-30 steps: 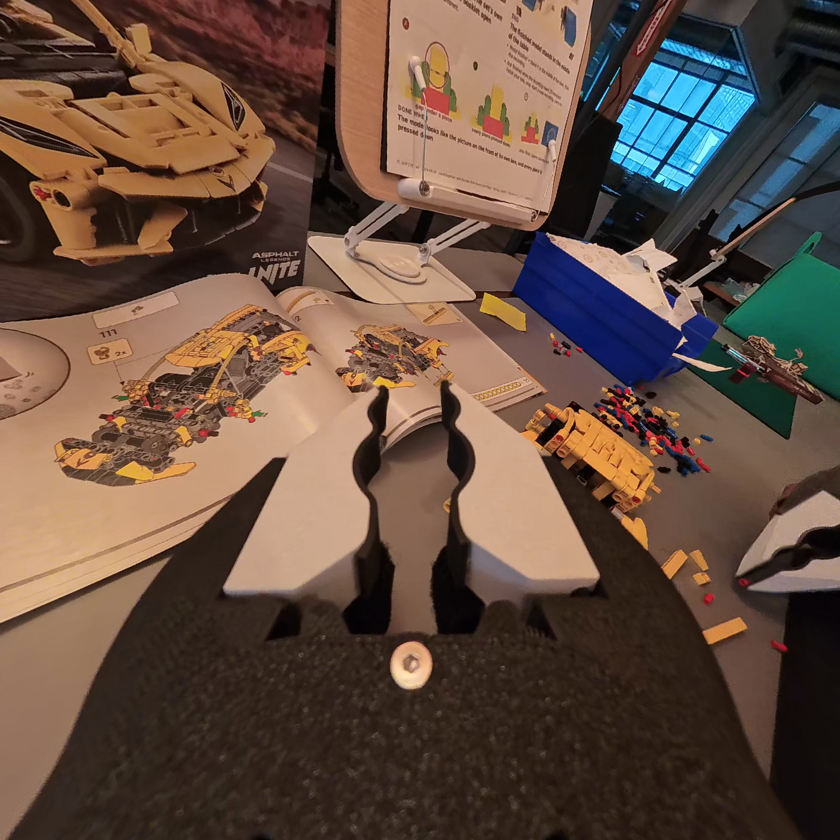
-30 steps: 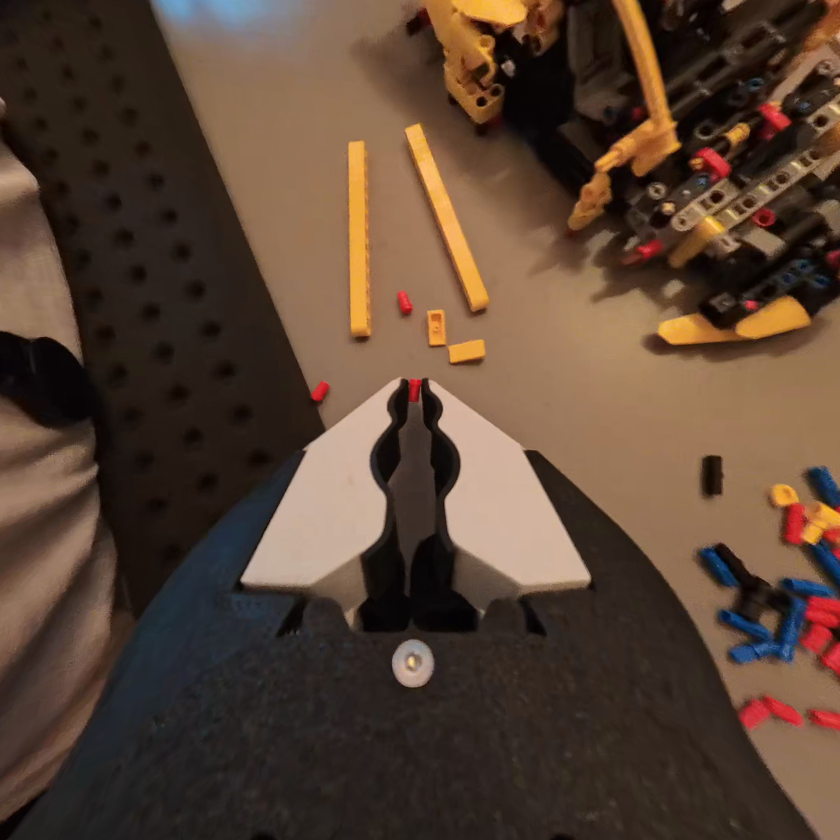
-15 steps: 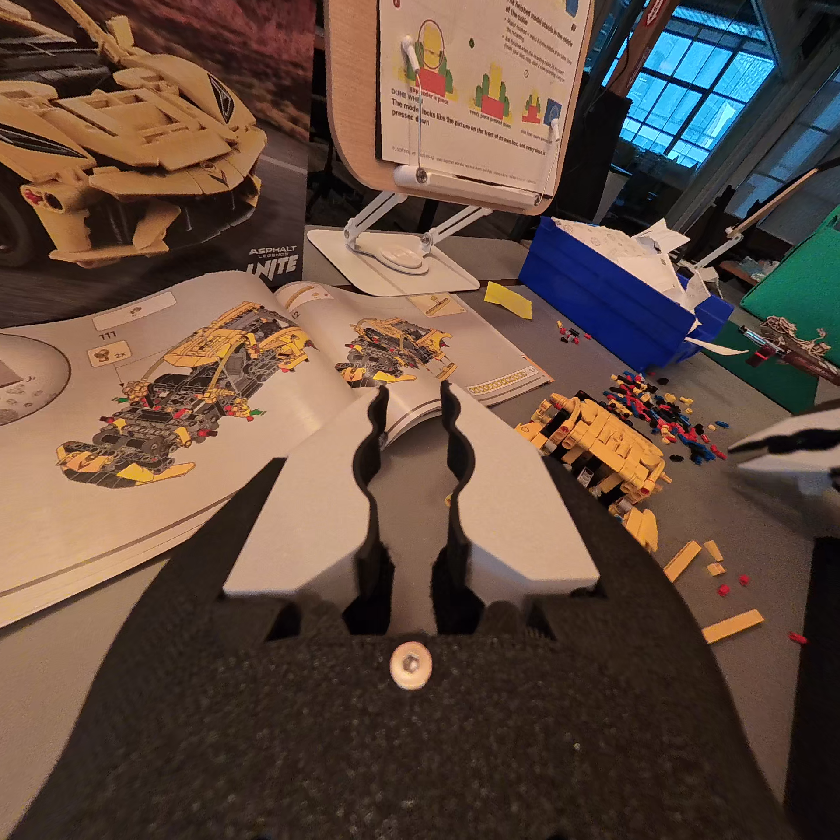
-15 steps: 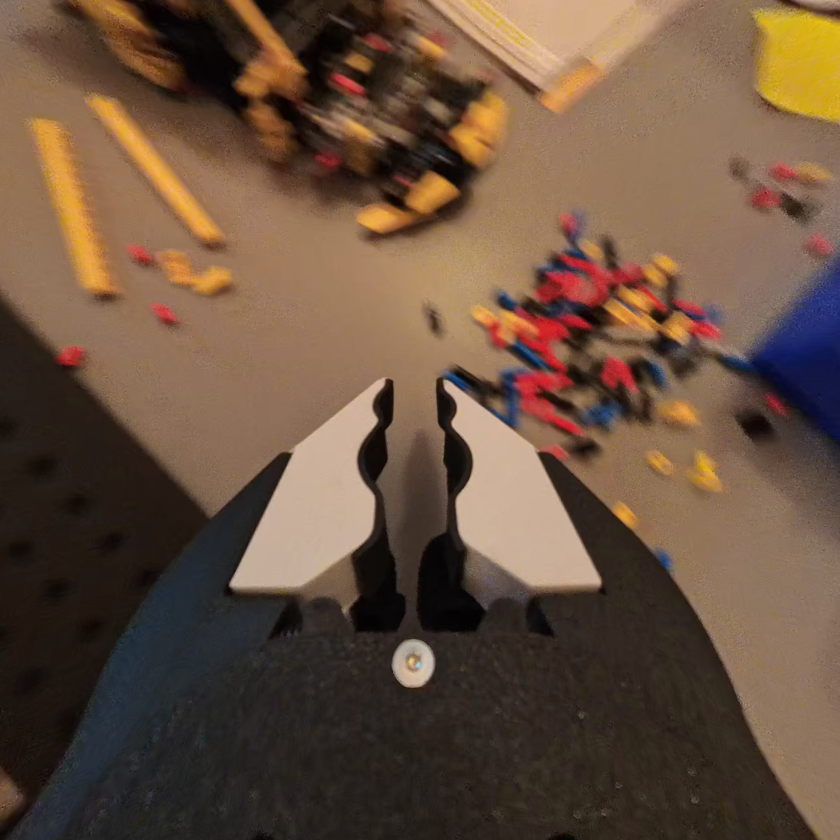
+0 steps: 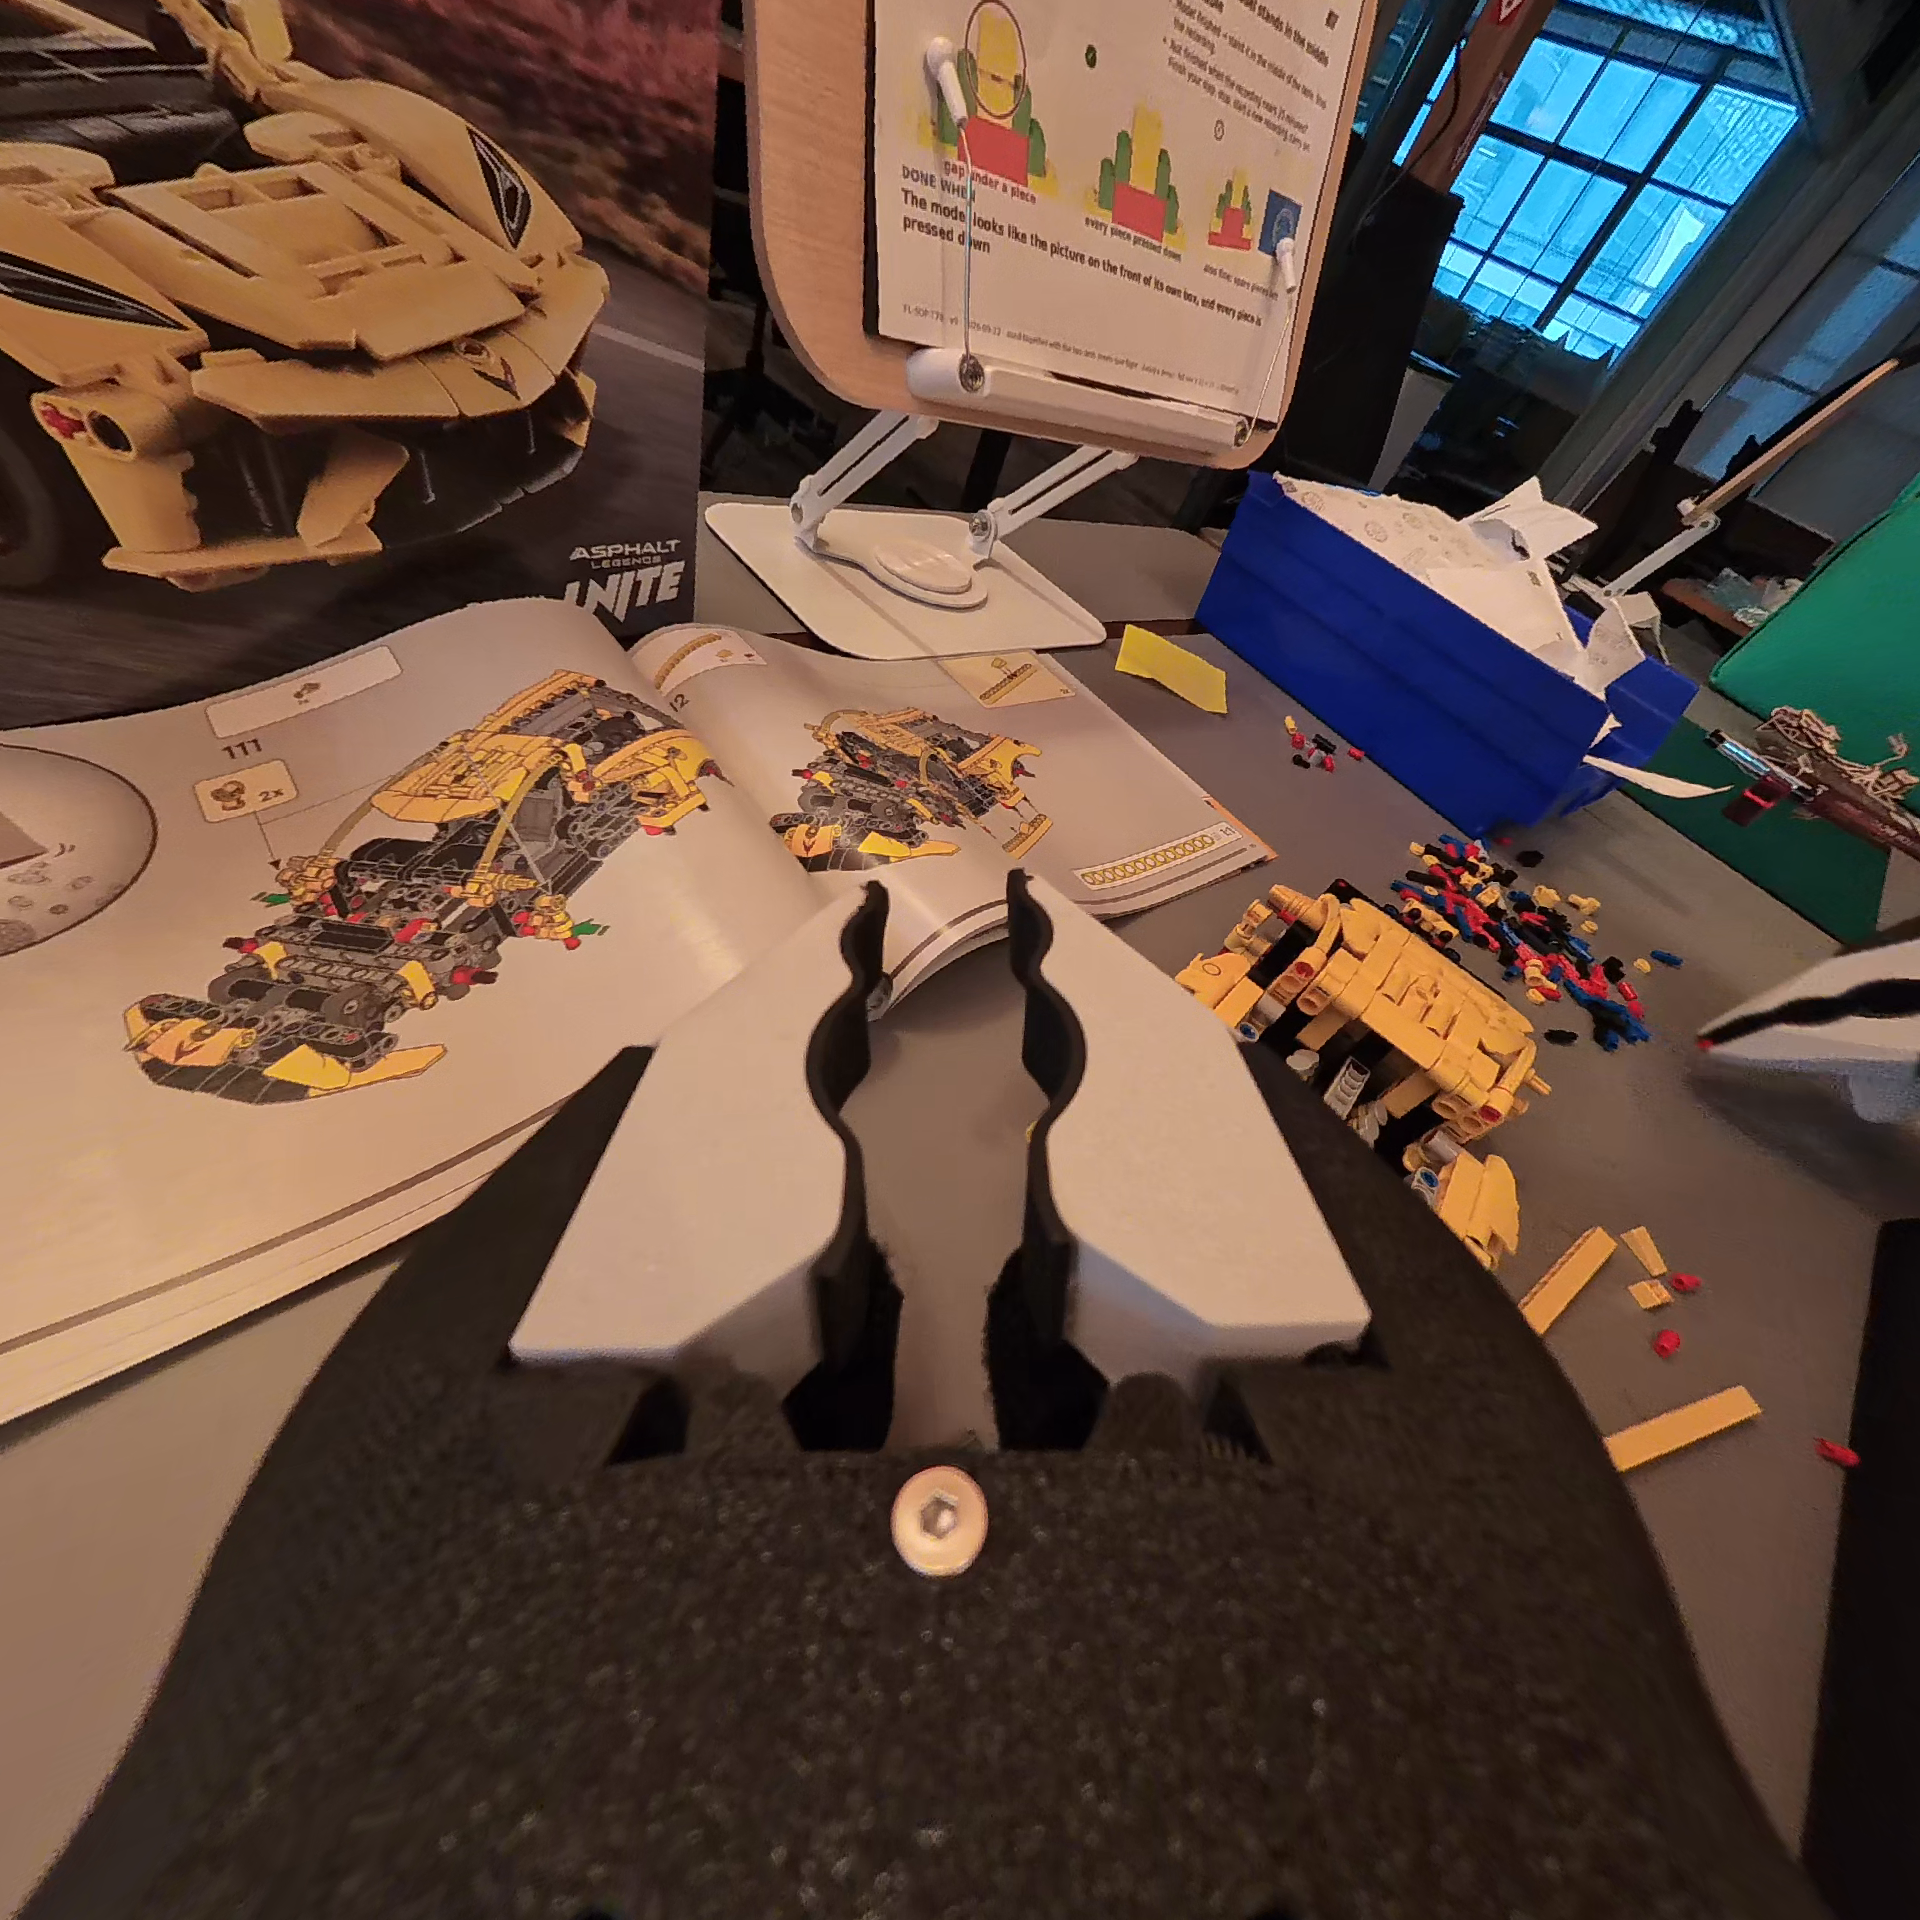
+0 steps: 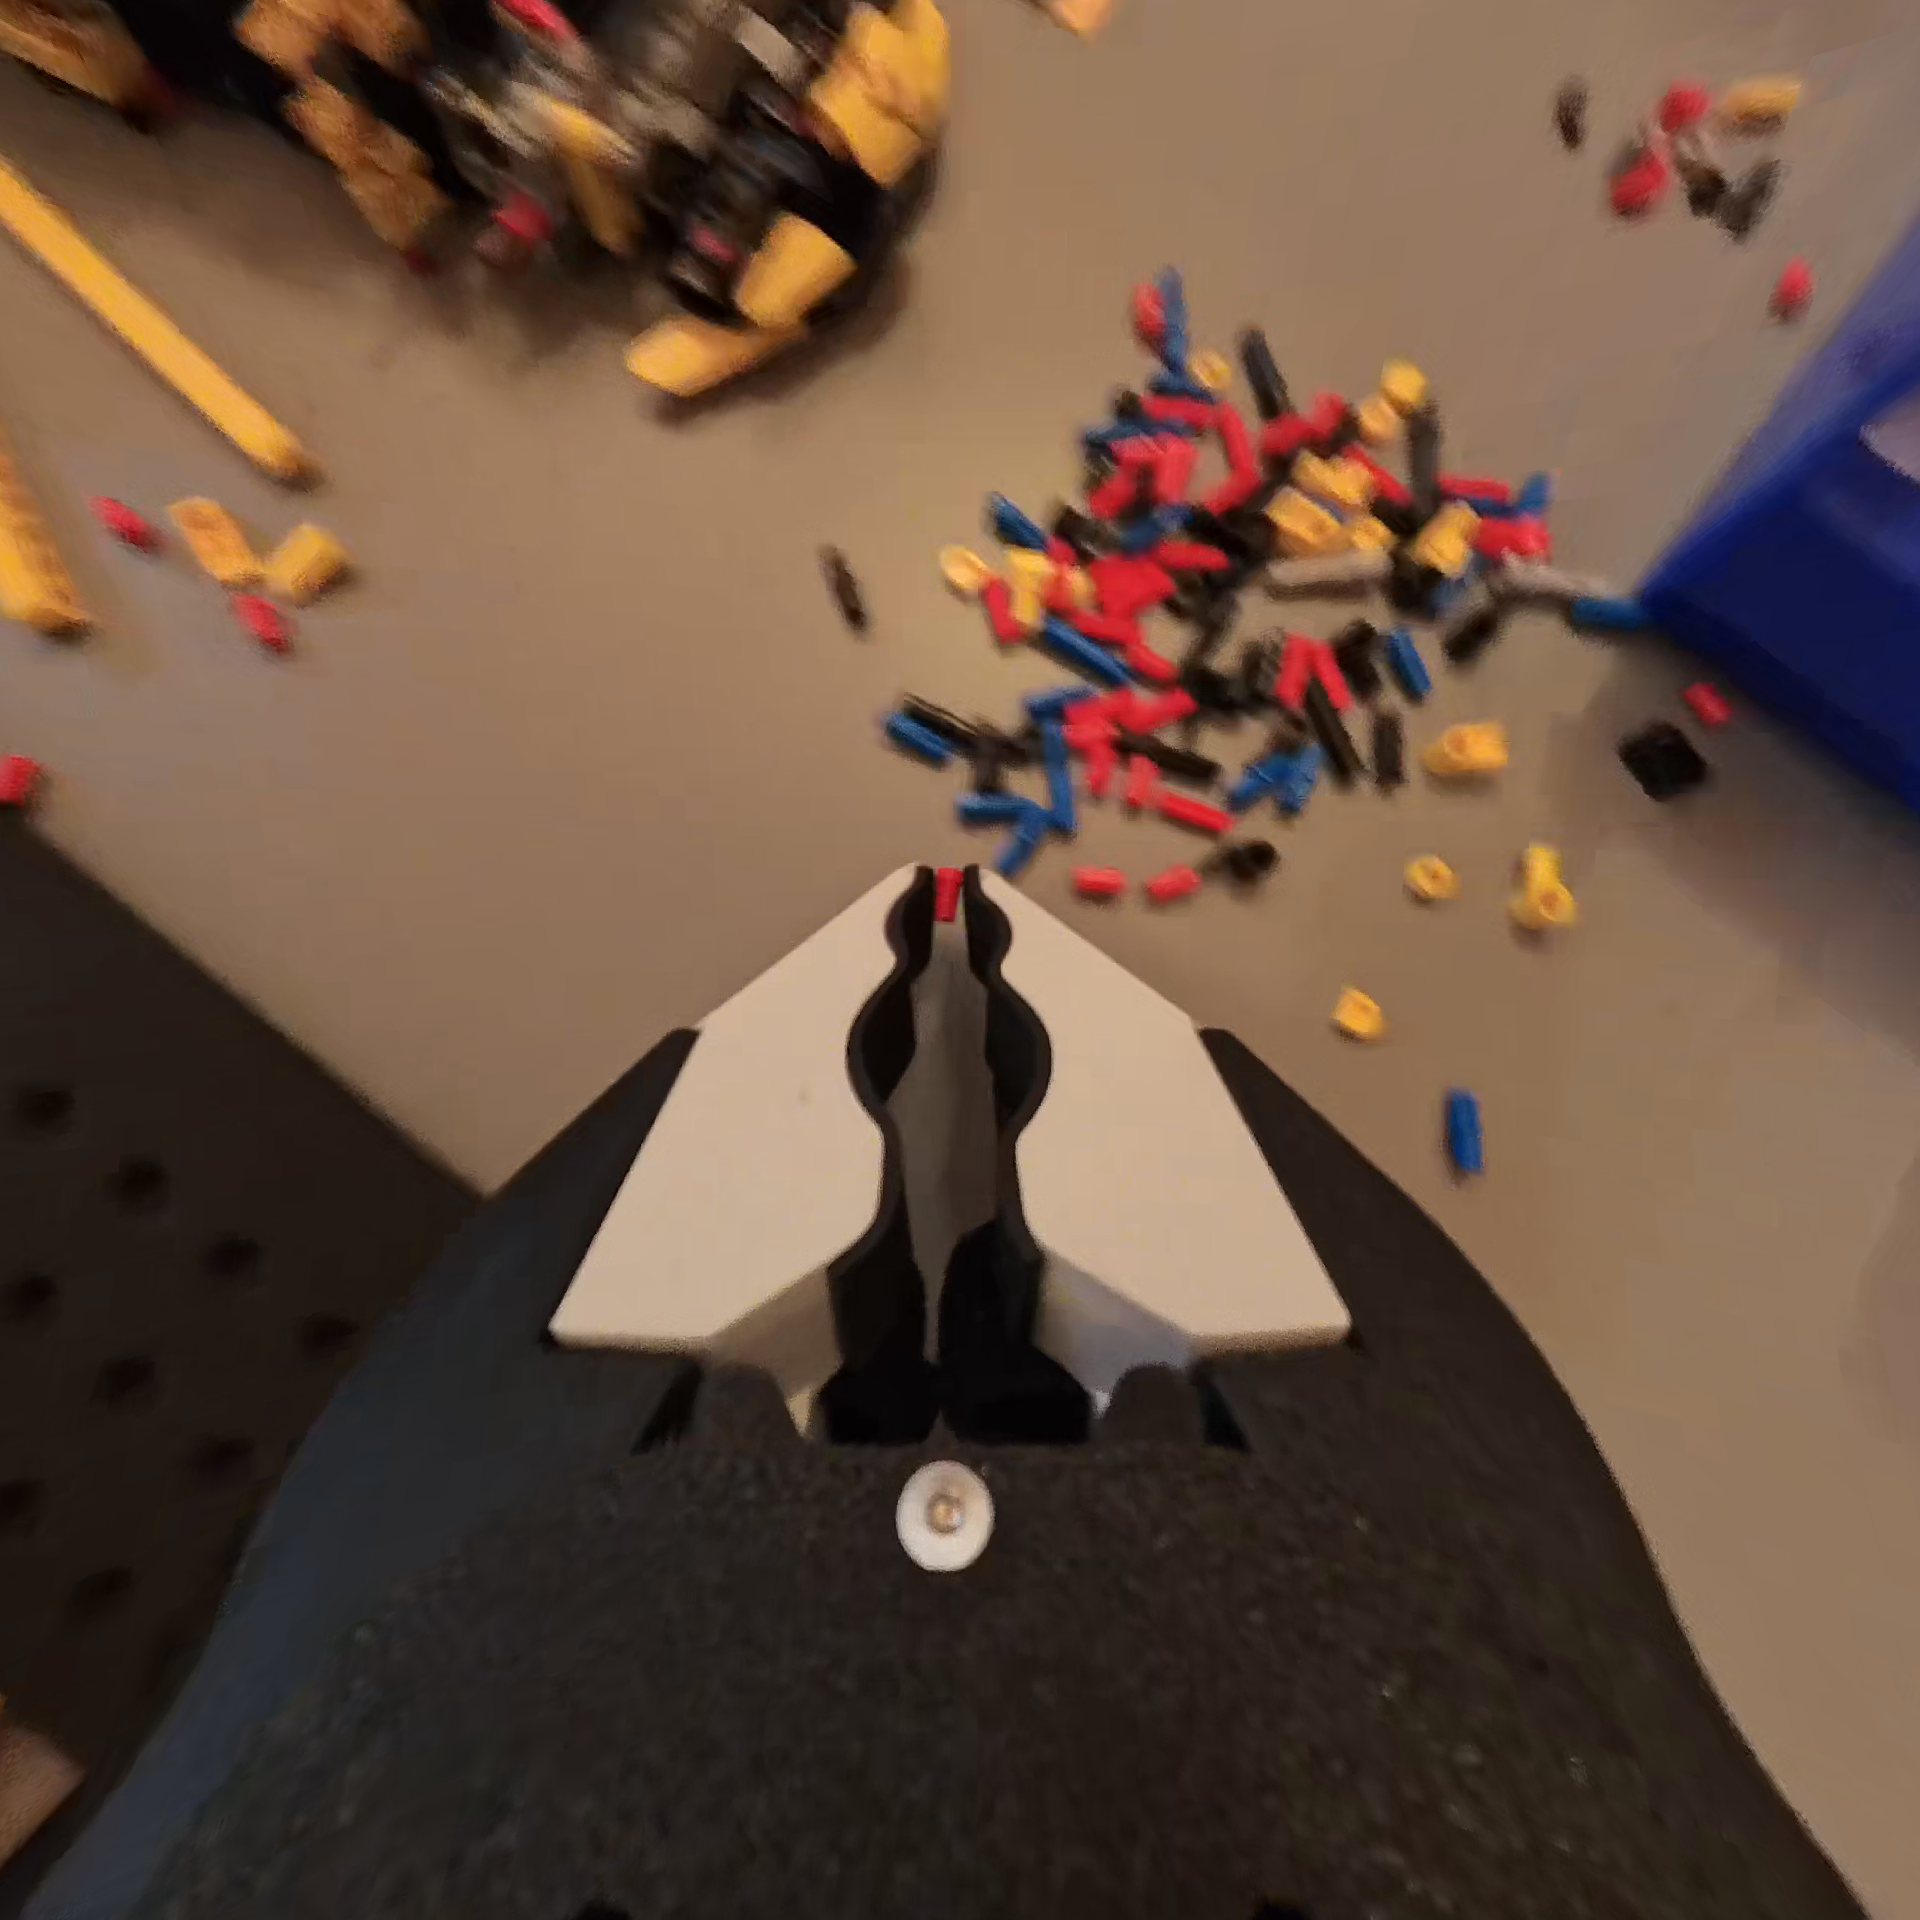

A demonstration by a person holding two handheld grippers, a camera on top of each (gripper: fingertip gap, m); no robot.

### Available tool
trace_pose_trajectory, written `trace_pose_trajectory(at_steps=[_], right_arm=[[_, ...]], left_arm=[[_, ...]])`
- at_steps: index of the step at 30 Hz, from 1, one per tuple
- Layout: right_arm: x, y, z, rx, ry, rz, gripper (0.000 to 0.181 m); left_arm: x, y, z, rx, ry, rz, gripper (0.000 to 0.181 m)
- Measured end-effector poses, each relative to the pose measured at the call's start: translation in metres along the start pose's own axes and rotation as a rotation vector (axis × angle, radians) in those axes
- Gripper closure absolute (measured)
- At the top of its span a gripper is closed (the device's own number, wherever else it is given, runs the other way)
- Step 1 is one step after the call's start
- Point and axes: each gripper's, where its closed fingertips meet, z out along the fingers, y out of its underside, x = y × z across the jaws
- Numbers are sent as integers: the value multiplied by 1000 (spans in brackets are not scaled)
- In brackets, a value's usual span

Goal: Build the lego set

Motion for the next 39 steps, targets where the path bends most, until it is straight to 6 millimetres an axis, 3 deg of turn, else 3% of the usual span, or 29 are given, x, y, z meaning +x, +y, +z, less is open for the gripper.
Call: trace_pose_trajectory(at_steps=[2,5,10,14,21,25,29,33,36,39], right_arm=[[-44,-18,0,41,-164,-41,177],[-111,-31,11,36,-337,-161,177],[-145,-38,33,41,-362,-258,177],[-155,-36,38,25,-393,-268,177],[-153,-36,41,15,-376,-259,172],[-146,-55,31,150,-356,-179,168],[-104,-104,24,389,-183,-63,164],[-48,-149,45,526,-15,78,158],[-35,-160,54,542,5,84,153],[-32,-151,54,558,63,62,160]], left_arm=[[1,0,0,0,5,-1,158],[2,1,1,-5,-1,13,158],[3,1,1,-7,-5,21,158],[0,-3,-2,6,-12,19,158],[0,-2,-2,1,-9,7,158],[2,-2,-2,-3,-6,14,158],[1,-1,-2,-6,5,-6,158],[5,-3,-1,15,53,-66,158],[10,-1,0,20,90,-103,158],[8,4,3,3,81,-91,158]])
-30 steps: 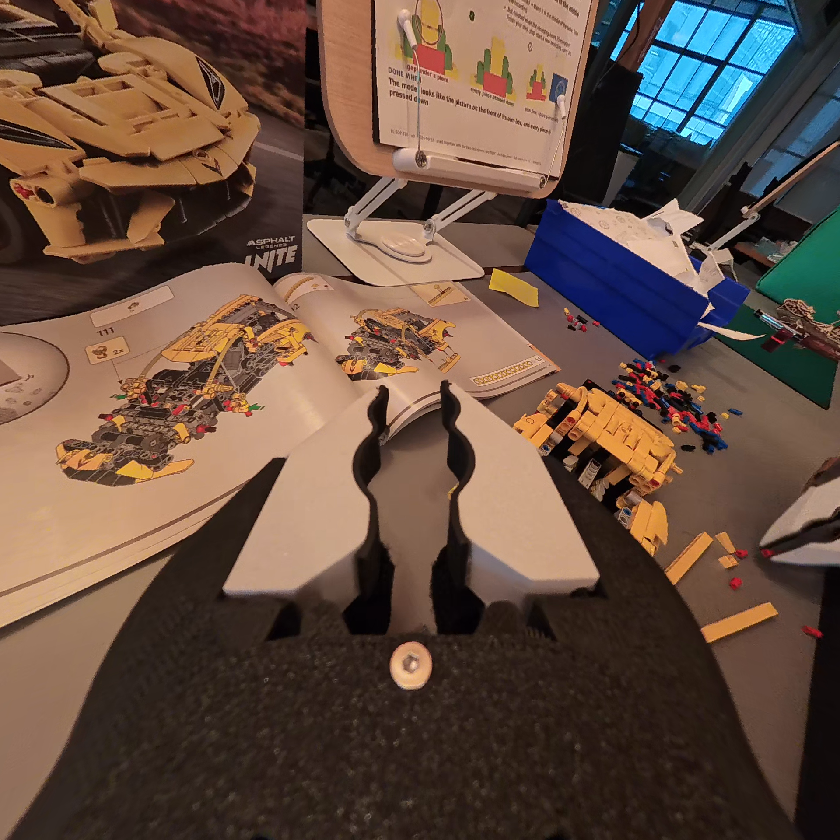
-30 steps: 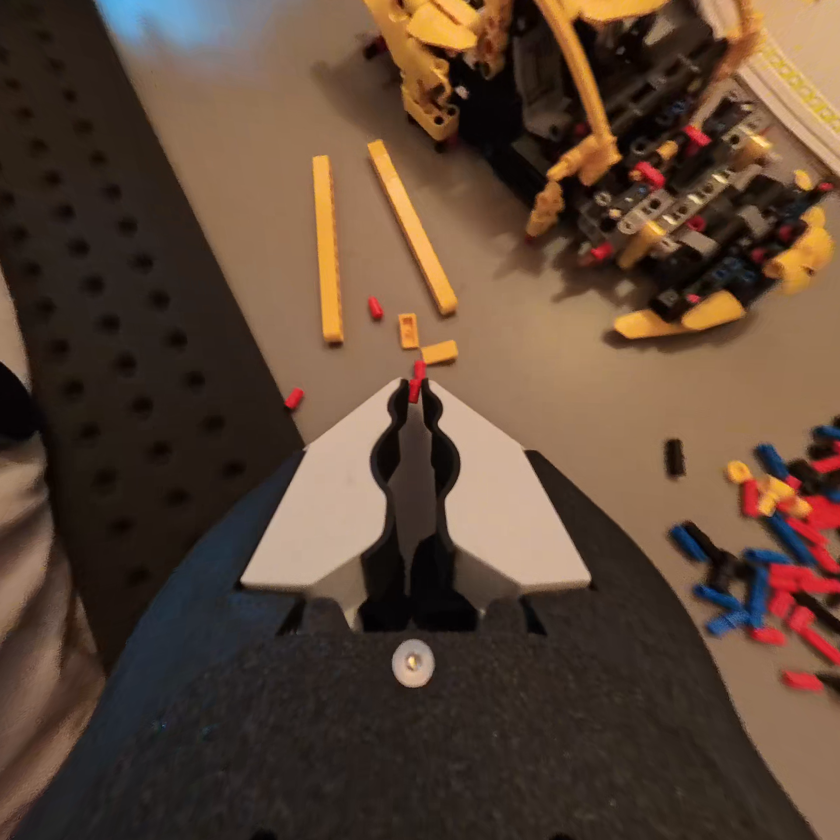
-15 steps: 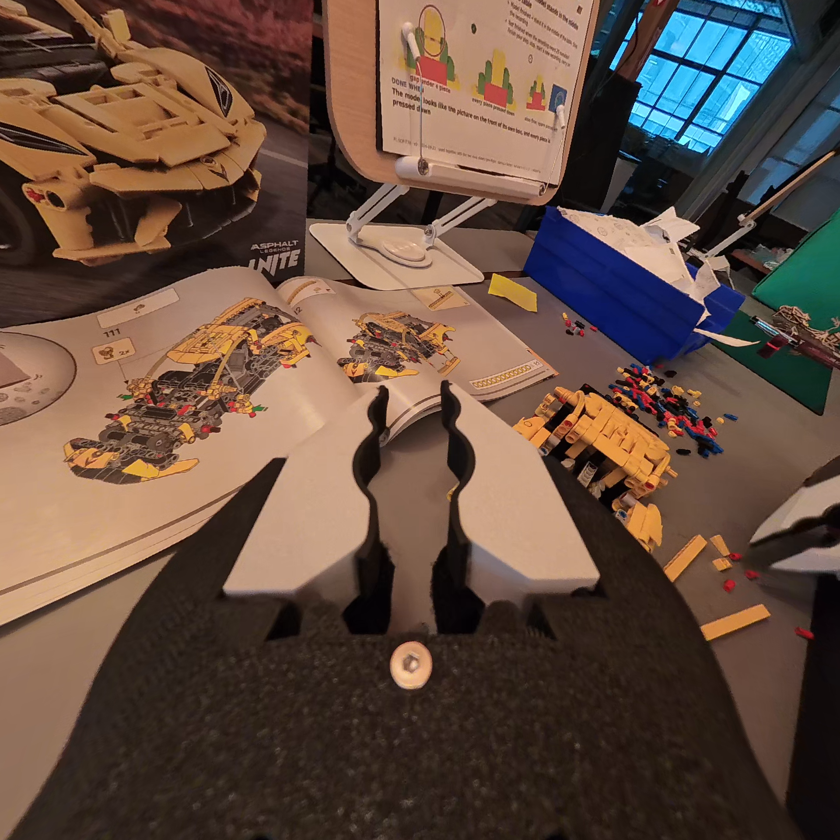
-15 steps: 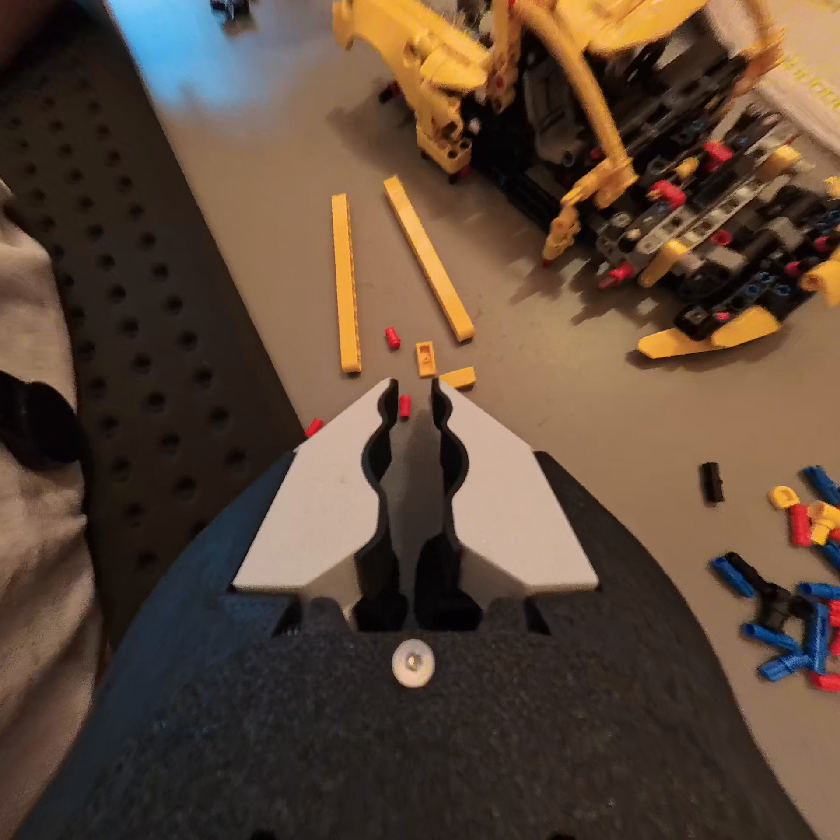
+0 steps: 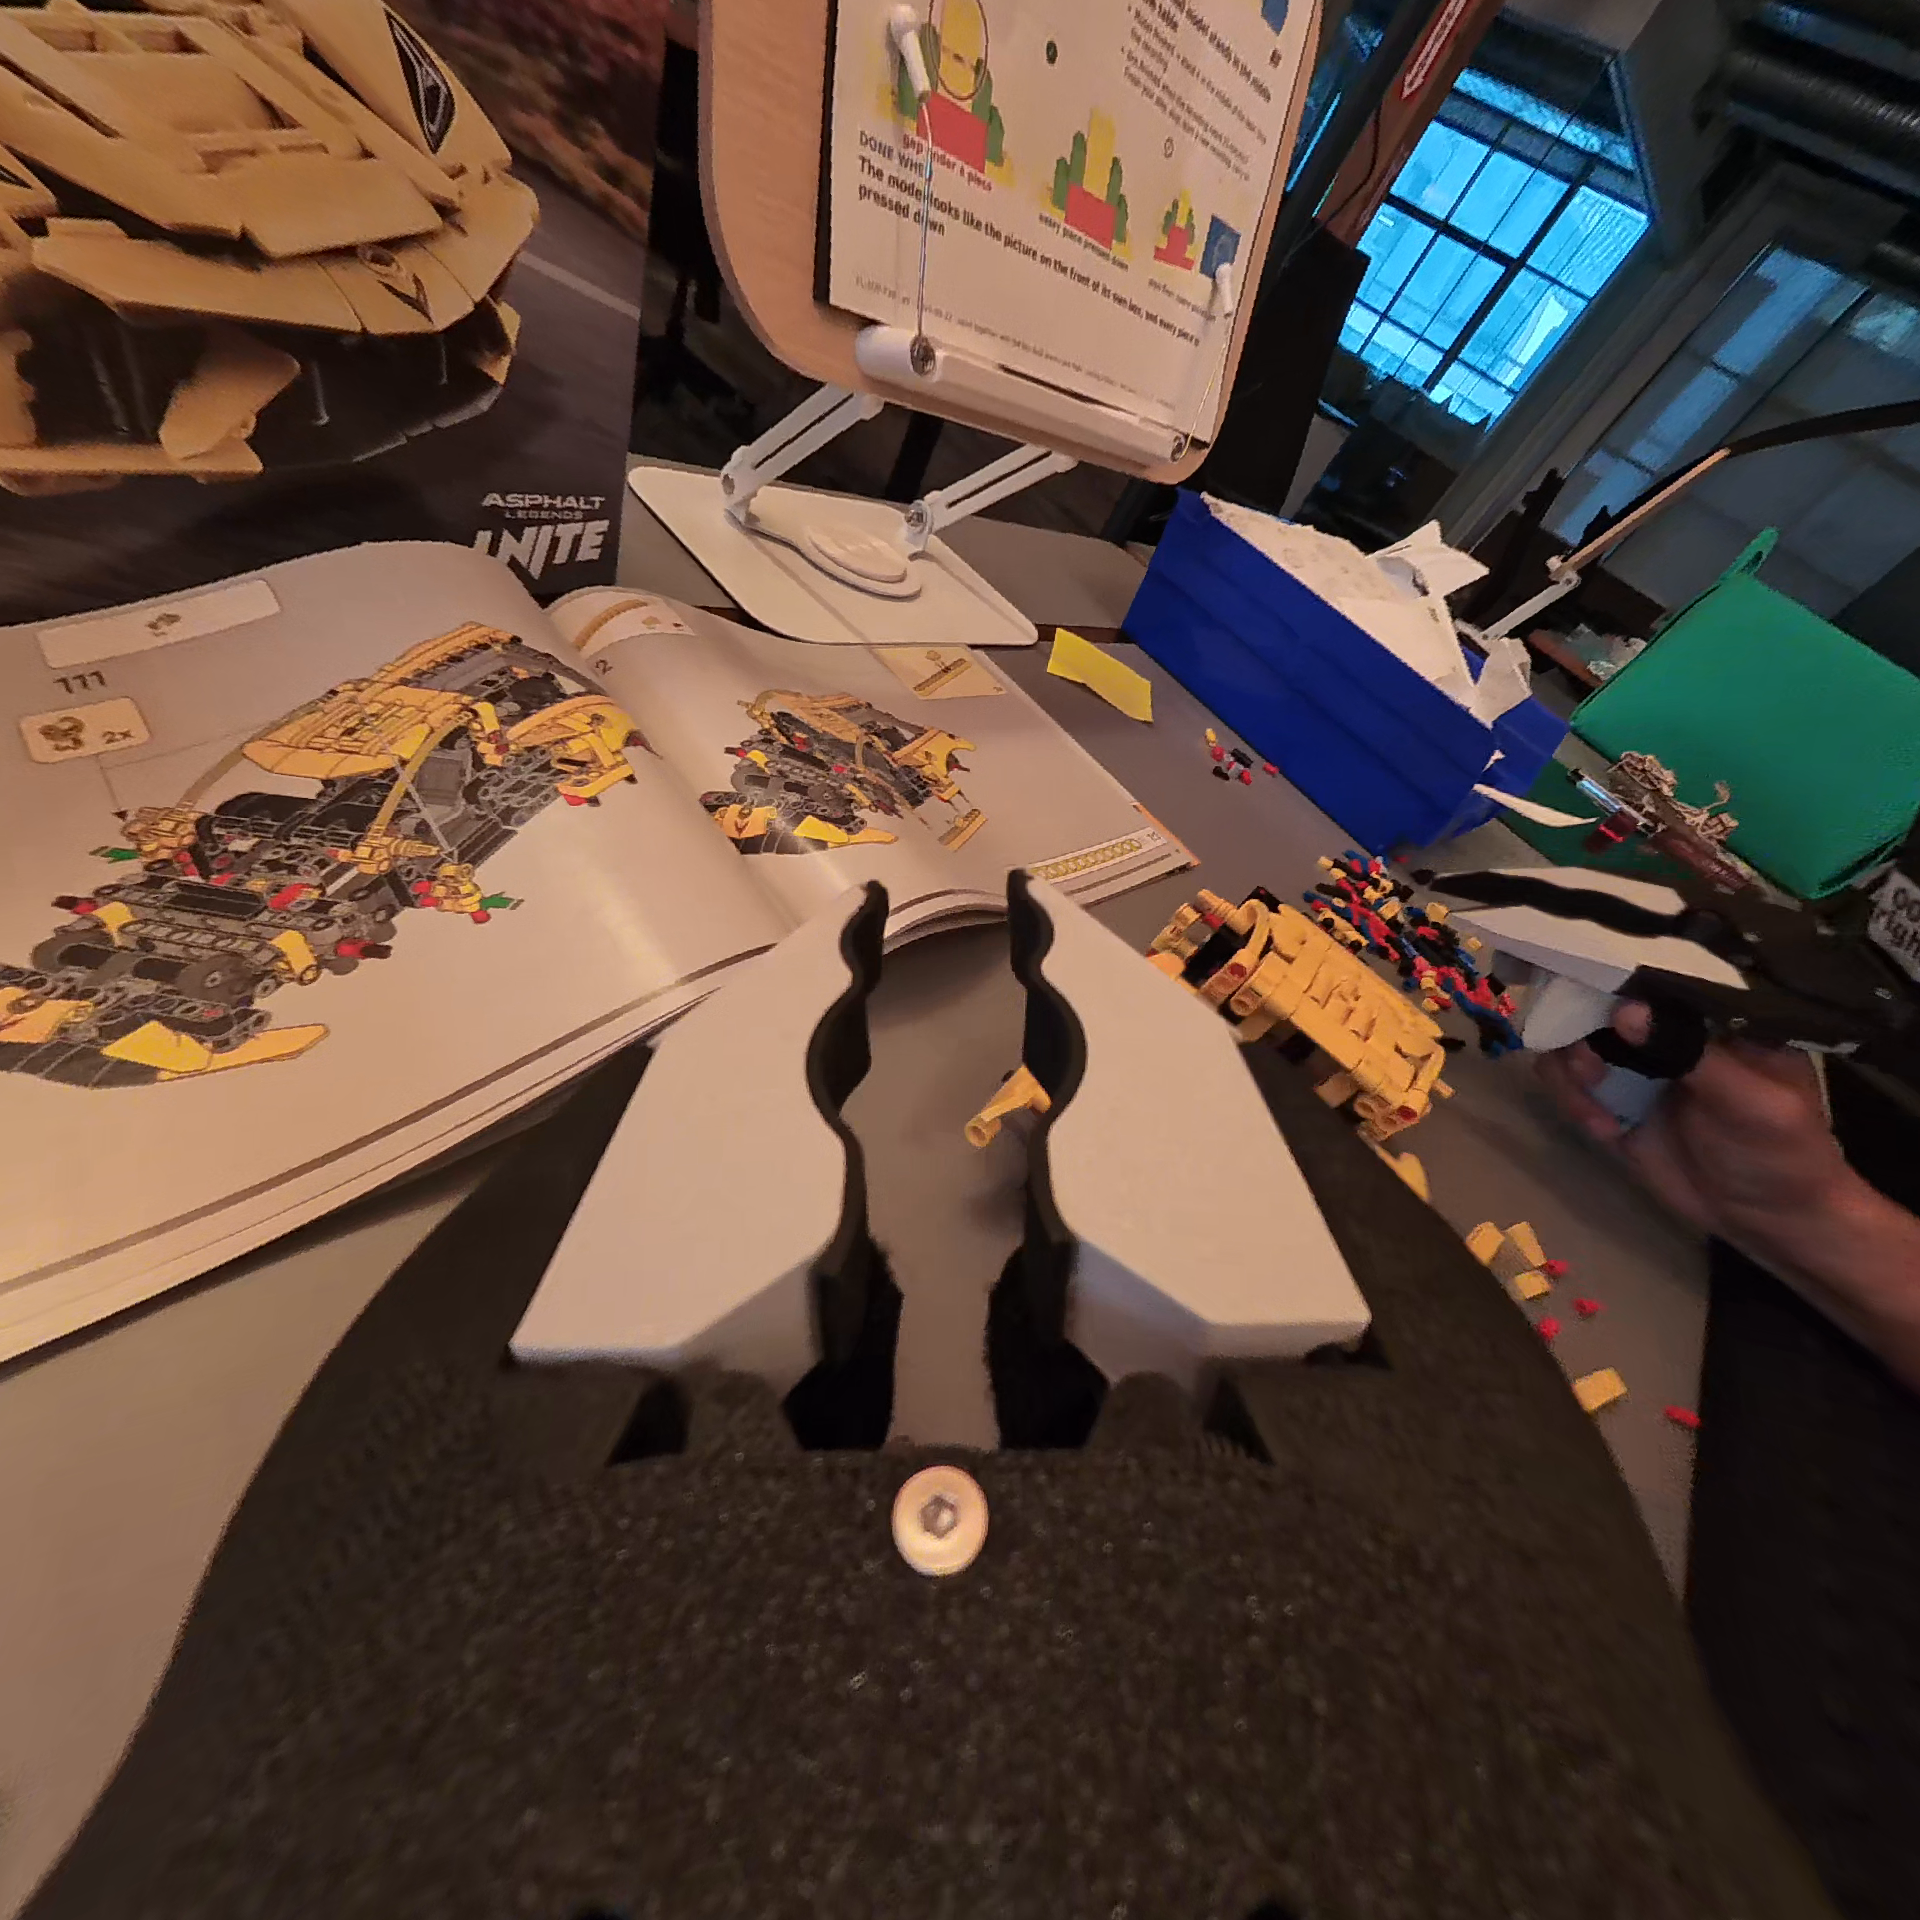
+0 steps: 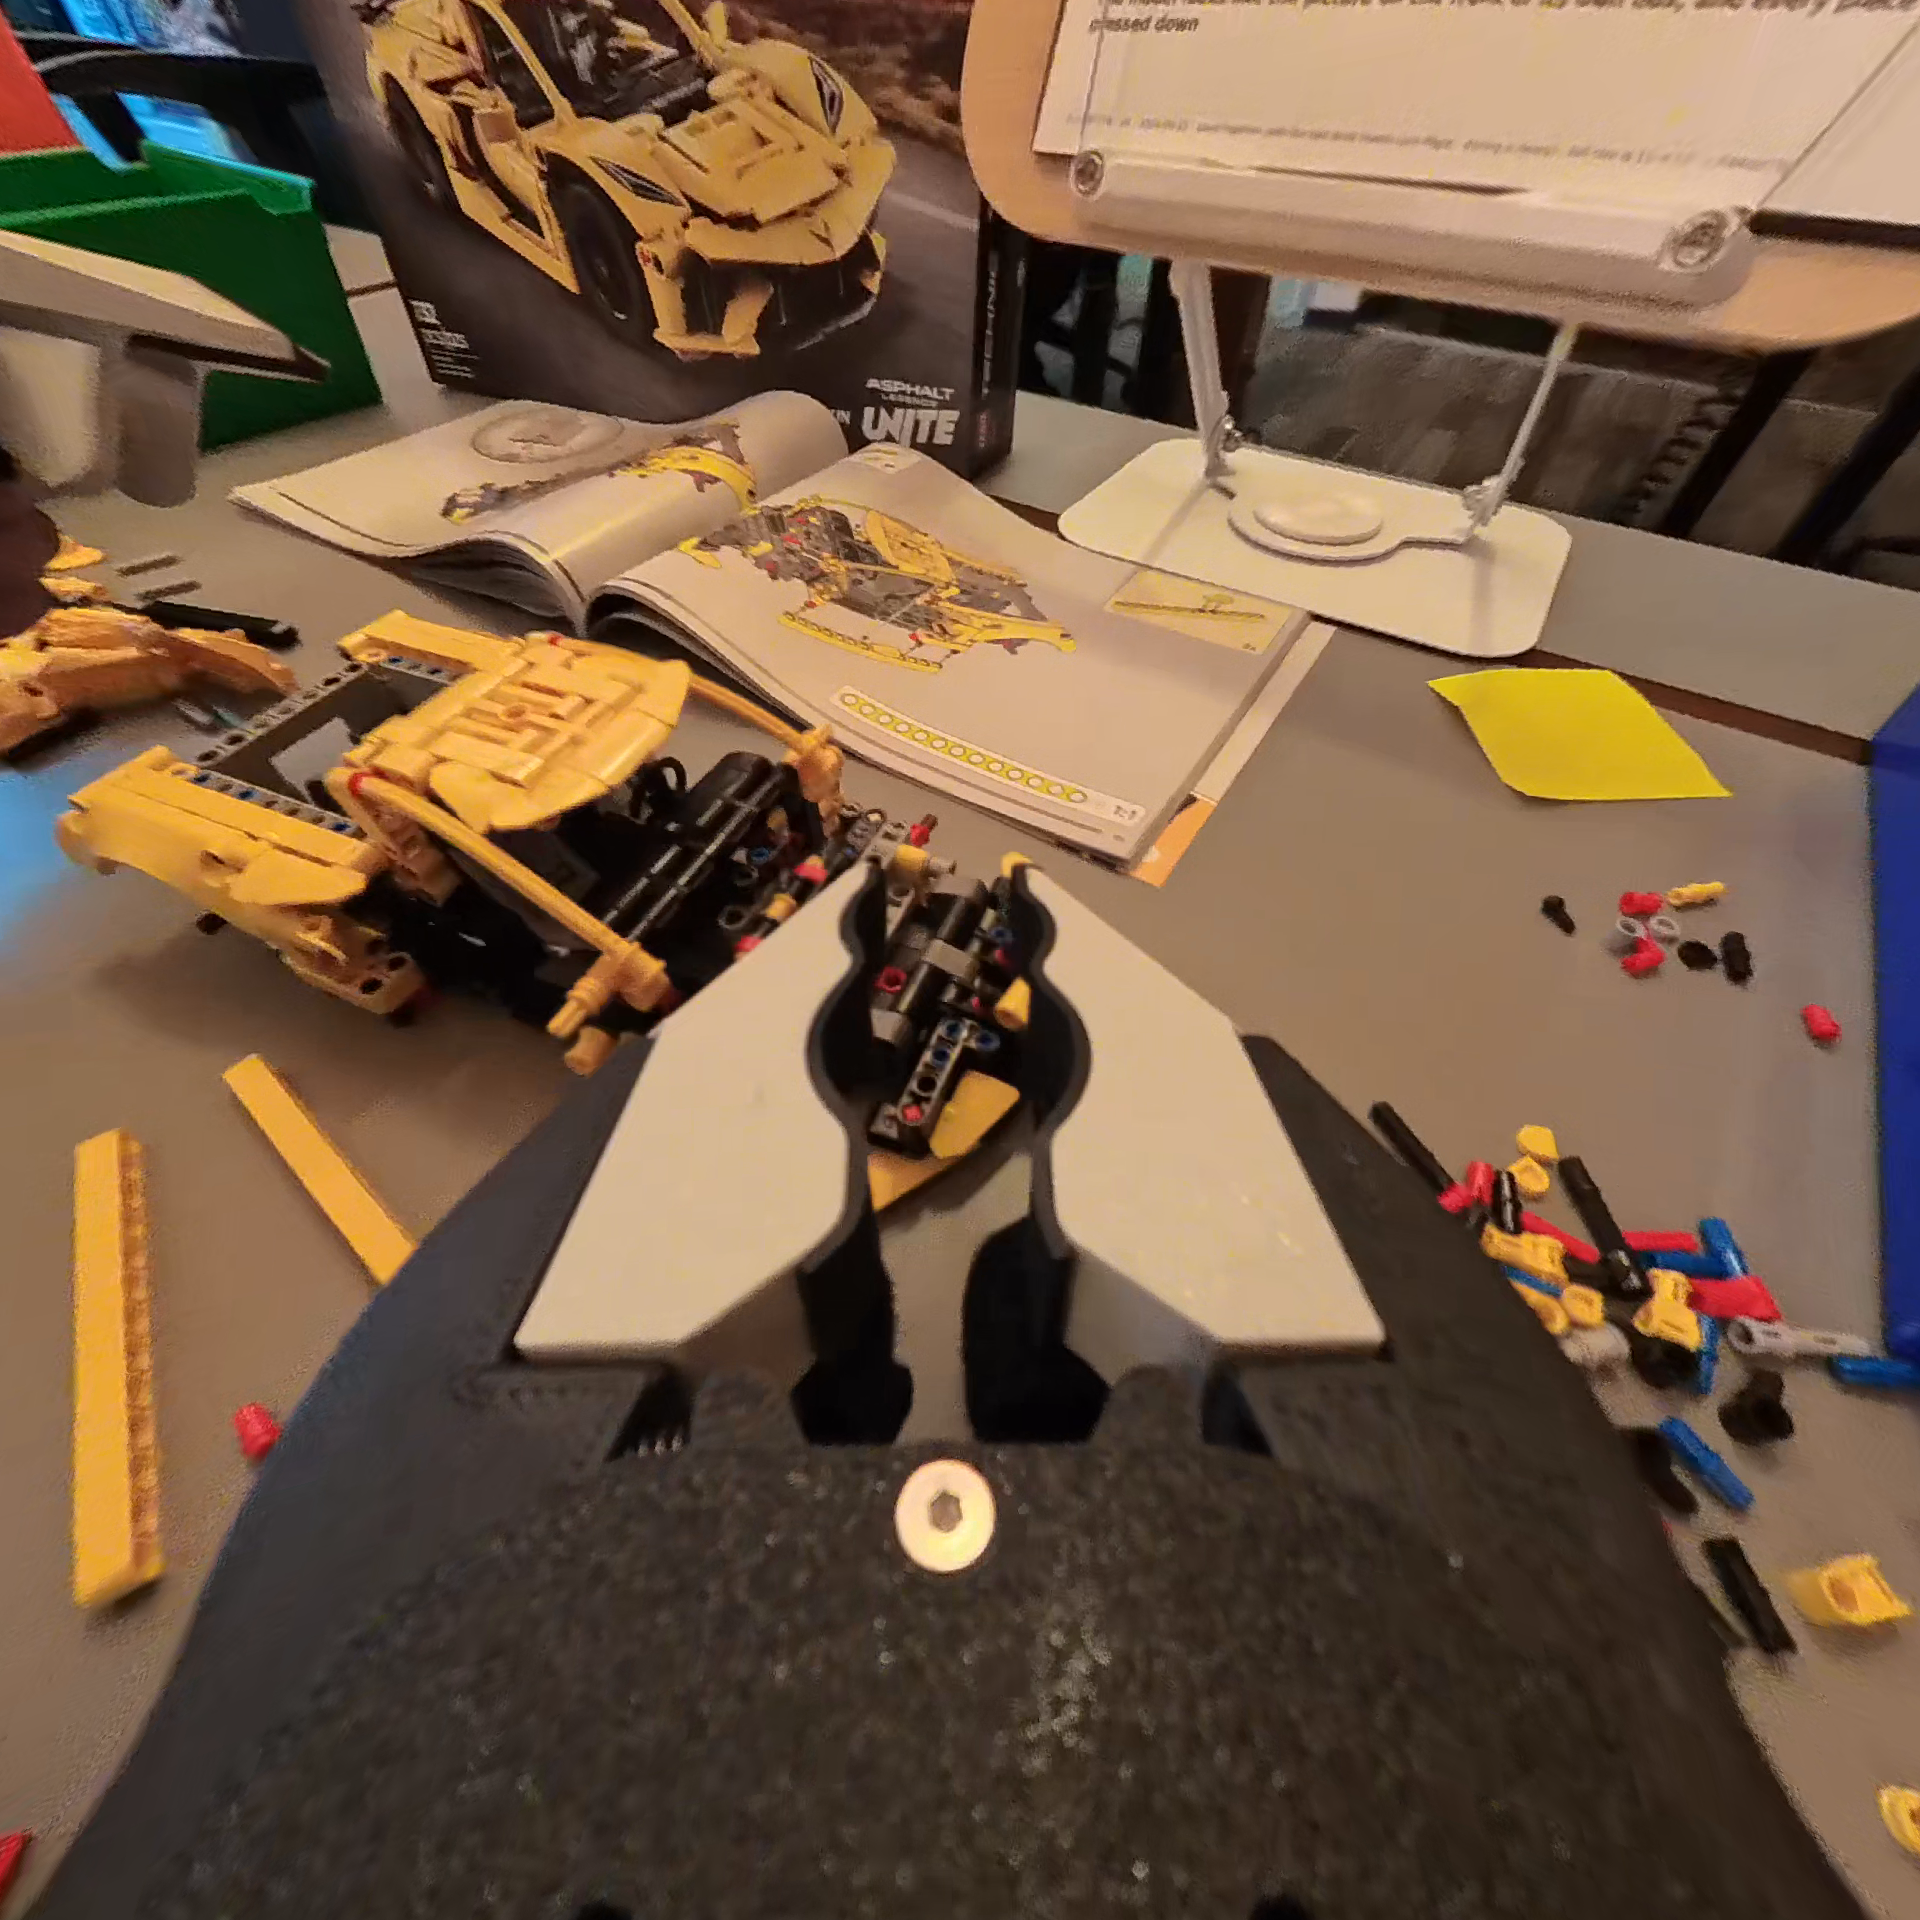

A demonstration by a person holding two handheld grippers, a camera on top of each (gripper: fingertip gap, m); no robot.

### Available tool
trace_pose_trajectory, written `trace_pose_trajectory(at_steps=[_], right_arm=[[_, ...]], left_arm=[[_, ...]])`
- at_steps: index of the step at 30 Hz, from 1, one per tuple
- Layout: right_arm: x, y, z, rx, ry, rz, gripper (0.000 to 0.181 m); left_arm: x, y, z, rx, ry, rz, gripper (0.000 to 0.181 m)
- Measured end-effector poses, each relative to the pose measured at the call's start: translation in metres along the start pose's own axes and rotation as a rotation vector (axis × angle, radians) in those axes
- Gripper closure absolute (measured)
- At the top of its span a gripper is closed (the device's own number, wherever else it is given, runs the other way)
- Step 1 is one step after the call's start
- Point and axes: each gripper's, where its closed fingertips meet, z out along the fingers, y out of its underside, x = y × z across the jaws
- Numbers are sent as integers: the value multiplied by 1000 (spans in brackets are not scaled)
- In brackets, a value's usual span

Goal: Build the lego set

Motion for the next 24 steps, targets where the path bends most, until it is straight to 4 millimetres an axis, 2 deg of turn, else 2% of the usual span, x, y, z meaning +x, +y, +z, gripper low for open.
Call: trace_pose_trajectory(at_steps=[5,8,11,13,15,20,24], right_arm=[[-14,-6,5,-1,-92,47,160],[-26,-3,3,-24,-113,-28,163],[-56,0,0,-56,-246,-99,167],[-91,10,-8,-99,-405,-186,167],[-115,31,-15,-184,-504,-291,167],[-134,56,-24,-296,-603,-323,165],[-133,75,-18,-384,-570,-388,160]], left_arm=[[5,6,7,-22,24,3,158],[13,9,11,-31,45,16,158],[23,9,13,-35,66,47,158],[28,8,14,-30,66,85,158],[33,5,13,-15,72,124,158],[45,1,9,4,103,164,158],[51,-1,9,18,114,195,158]])
